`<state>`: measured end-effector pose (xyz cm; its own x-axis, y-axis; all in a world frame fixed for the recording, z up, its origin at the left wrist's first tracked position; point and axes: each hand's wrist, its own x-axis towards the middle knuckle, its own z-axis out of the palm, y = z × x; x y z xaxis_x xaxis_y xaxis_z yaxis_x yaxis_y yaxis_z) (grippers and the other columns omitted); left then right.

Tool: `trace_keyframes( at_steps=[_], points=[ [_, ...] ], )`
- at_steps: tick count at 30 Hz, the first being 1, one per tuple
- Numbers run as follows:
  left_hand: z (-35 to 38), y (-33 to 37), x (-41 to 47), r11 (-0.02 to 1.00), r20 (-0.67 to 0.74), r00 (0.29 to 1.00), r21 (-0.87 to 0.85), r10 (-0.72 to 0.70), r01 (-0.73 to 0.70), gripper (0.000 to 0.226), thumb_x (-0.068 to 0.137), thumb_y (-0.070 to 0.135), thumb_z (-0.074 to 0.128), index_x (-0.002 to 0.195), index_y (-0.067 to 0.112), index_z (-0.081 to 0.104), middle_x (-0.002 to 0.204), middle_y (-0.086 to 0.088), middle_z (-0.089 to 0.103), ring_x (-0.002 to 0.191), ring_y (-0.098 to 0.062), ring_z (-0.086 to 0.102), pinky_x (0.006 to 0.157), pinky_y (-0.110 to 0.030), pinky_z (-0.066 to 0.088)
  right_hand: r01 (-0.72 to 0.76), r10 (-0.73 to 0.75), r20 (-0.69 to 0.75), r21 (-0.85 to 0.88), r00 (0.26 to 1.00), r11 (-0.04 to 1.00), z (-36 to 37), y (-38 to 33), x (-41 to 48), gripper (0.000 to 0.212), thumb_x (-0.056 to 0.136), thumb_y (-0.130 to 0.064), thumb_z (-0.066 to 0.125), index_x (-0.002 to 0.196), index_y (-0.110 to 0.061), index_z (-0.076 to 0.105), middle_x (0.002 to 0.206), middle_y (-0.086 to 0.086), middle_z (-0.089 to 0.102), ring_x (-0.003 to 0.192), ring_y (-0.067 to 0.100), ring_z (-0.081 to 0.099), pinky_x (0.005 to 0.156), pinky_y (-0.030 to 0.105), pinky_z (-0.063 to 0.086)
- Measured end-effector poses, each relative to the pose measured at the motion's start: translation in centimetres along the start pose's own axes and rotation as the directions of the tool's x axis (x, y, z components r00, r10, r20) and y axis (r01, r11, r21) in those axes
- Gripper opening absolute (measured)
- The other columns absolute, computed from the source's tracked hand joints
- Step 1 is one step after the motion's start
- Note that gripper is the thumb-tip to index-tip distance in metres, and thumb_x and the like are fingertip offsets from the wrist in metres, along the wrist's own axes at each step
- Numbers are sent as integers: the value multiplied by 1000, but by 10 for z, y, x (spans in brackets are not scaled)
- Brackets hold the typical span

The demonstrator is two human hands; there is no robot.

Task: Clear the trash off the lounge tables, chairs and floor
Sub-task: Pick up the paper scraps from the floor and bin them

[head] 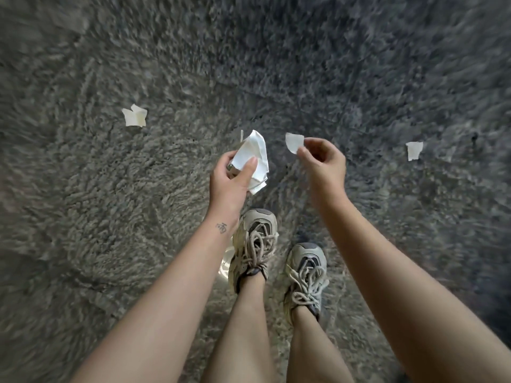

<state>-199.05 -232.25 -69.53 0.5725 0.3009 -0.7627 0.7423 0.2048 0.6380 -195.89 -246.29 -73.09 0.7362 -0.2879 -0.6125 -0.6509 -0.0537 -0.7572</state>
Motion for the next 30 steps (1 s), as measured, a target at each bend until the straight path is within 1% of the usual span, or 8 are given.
trace_keyframes(
  at_steps=[4, 8, 12, 15, 18, 22, 25, 30],
  points=[
    [31, 49, -41, 999, 118, 992, 10, 46, -47, 14, 88, 15, 62, 101, 18, 57, 94, -6, 65, 82, -19, 62, 72, -37, 54, 33, -63, 153, 196, 986, 980, -24, -77, -48, 23, 81, 6, 61, 73, -16, 61, 68, -6, 60, 62, 2, 53, 62, 16, 43],
    [59, 90, -71, 995, 208, 974, 18, 92, -98, 12, 90, 12, 57, 102, 14, 55, 89, -3, 64, 71, -9, 62, 55, -20, 50, -45, 29, 84, 206, 996, 978, -45, -122, -70, 24, 79, 6, 62, 66, -15, 57, 65, 1, 55, 63, 11, 48, 62, 23, 39],
    [83, 118, -93, 996, 286, 956, 39, 65, -79, 13, 91, 12, 53, 104, 12, 54, 93, -8, 62, 80, -17, 59, 66, -28, 51, -78, 81, -10, 181, 997, 980, -72, -149, -74, 24, 77, 4, 61, 62, -14, 56, 61, 1, 53, 59, 11, 47, 59, 24, 39],
    [103, 128, -111, 999, 334, 942, 20, 16, -24, 10, 91, 14, 53, 99, 19, 56, 92, -5, 65, 81, -17, 61, 67, -28, 51, -63, 64, -6, 145, 998, 987, -92, -164, -80, 28, 76, 2, 66, 60, -16, 54, 59, -2, 54, 55, 6, 47, 56, 18, 38],
    [128, 132, -126, 998, 341, 939, 37, 41, -57, 21, 88, 19, 61, 108, 12, 55, 103, -13, 66, 91, -22, 62, 81, -39, 50, -38, 43, -24, 178, 999, 983, -117, -174, -81, 28, 78, -1, 69, 60, -15, 53, 58, -3, 54, 55, 5, 48, 57, 16, 39],
    [169, 123, -135, 994, 357, 932, 62, 66, -94, 23, 87, 16, 62, 107, 8, 54, 105, -17, 64, 96, -30, 62, 87, -43, 49, -37, 30, 40, 173, 999, 984, -161, -171, -72, 26, 78, 1, 69, 62, -14, 55, 63, 1, 55, 62, 10, 49, 60, 20, 40],
    [207, 106, -142, 982, 391, 918, 142, 59, -124, 17, 87, 13, 61, 103, 9, 54, 99, -11, 65, 94, -26, 61, 87, -38, 48, -57, 52, 29, 187, 998, 981, -202, -155, -58, 29, 77, 6, 68, 61, -15, 54, 64, 1, 55, 63, 11, 51, 65, 22, 43],
    [287, 80, -159, 951, 422, 904, 247, 66, -185, 14, 89, 13, 59, 102, 8, 56, 92, -4, 65, 86, -17, 61, 79, -26, 50, -55, 63, -39, 180, 997, 982, -282, -130, -31, 32, 77, -7, 71, 64, -19, 45, 63, -6, 49, 58, 6, 46, 62, 19, 40]
  ],
)
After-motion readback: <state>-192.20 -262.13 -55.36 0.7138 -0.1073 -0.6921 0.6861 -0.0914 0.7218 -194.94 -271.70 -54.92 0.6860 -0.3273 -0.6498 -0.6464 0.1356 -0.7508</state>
